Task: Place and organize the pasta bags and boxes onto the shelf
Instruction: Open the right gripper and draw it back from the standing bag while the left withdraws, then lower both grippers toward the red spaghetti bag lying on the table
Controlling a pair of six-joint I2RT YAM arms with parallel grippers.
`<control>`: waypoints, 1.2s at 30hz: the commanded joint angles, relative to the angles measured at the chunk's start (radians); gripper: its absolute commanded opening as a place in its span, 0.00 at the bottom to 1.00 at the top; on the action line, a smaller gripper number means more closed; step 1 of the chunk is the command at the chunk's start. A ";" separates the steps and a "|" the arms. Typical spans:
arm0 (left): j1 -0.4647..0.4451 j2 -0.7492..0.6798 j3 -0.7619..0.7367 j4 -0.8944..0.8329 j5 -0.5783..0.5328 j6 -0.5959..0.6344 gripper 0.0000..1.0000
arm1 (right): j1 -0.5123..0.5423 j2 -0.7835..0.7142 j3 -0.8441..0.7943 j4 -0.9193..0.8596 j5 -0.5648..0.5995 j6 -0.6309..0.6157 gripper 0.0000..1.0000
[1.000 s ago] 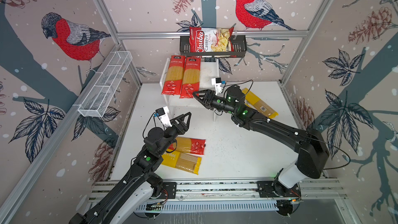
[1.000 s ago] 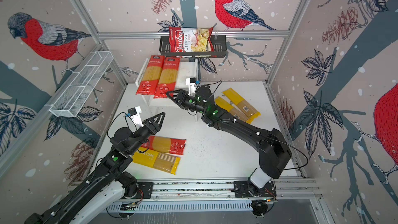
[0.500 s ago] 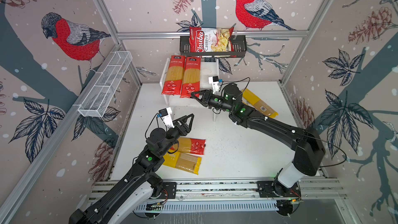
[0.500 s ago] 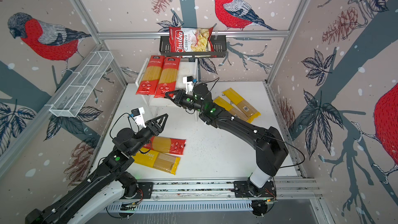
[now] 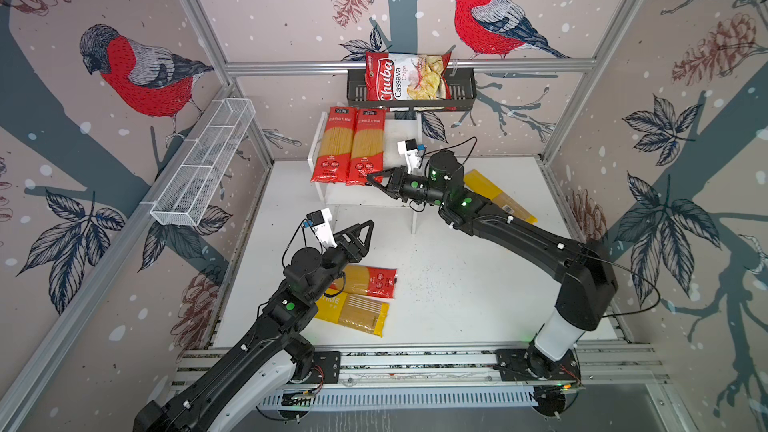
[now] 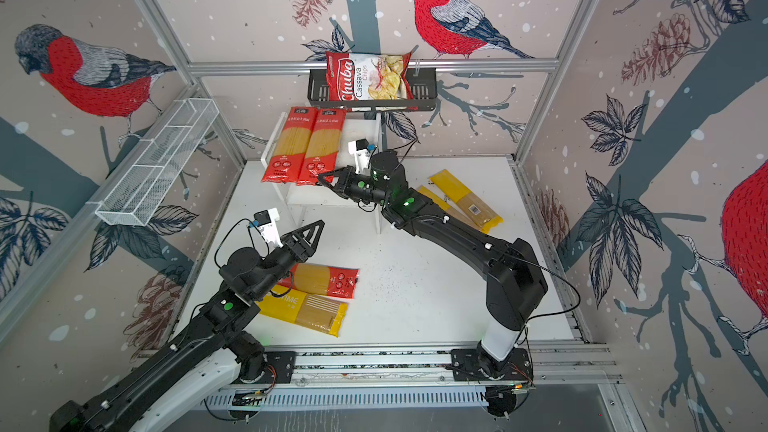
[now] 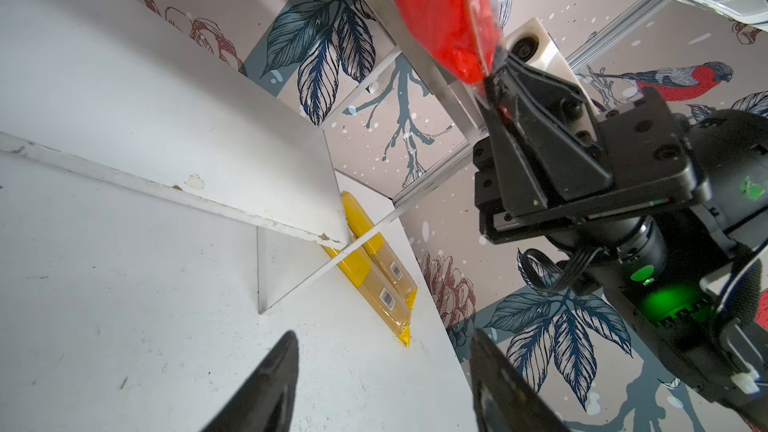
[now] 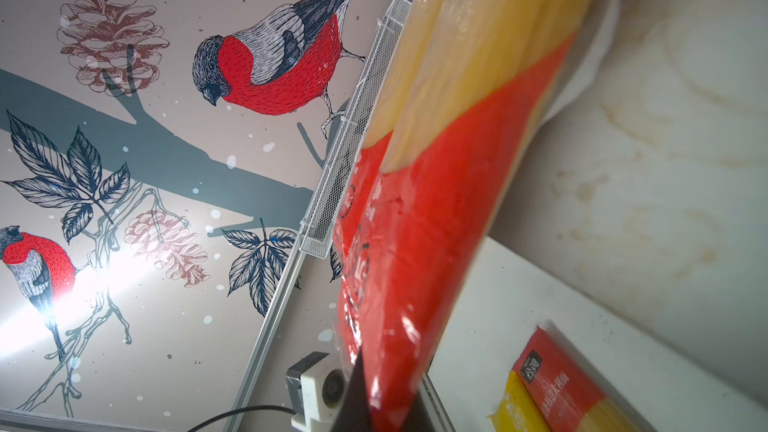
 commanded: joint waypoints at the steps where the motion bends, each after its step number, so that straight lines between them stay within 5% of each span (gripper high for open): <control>1: -0.003 0.001 -0.002 0.047 0.000 0.004 0.64 | -0.008 0.005 -0.004 0.026 -0.001 -0.019 0.02; 6: -0.005 0.004 -0.002 0.045 -0.003 0.006 0.64 | -0.010 -0.001 -0.034 0.049 0.002 -0.013 0.12; 11: -0.007 0.008 -0.004 0.047 -0.004 0.006 0.64 | -0.006 -0.028 -0.075 0.088 -0.002 -0.006 0.32; 19: -0.016 0.018 -0.008 0.046 0.000 0.019 0.64 | 0.005 -0.119 -0.196 0.121 -0.023 -0.020 0.47; 28: -0.068 0.058 -0.023 0.059 -0.028 0.058 0.64 | 0.028 -0.281 -0.422 0.017 0.072 -0.099 0.51; 36: -0.095 0.108 -0.070 -0.009 -0.076 0.028 0.65 | 0.059 -0.321 -0.678 0.040 0.152 -0.029 0.50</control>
